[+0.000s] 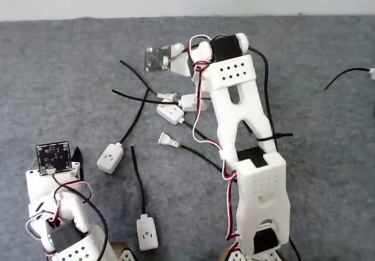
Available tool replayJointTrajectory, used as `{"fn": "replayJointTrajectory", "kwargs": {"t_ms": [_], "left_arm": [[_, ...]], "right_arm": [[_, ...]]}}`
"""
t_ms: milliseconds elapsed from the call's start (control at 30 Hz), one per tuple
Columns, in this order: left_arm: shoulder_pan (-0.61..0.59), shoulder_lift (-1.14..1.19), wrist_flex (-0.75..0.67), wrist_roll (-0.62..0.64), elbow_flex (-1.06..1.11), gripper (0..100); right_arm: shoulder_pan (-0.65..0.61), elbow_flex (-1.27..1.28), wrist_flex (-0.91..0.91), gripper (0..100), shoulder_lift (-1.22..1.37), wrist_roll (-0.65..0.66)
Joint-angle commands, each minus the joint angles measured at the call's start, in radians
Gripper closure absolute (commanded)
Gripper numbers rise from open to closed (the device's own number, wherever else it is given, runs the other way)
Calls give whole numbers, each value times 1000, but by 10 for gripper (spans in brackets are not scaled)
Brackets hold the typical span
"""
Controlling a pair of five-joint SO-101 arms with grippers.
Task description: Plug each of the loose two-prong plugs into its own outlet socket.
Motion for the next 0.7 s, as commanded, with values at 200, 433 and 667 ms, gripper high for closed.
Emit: {"fn": "replayJointTrajectory", "kwargs": {"t_ms": [200,433,667], "left_arm": [[61,5,-23,-8,-13,719],[60,5,-23,-8,-7,719],[57,2,-23,-8,-7,719]], "right_arm": [[8,75,41,990,-309,-311],[-220,405,30,990,-504,-338],[-344,462,-2,990,-533,-298]]}}
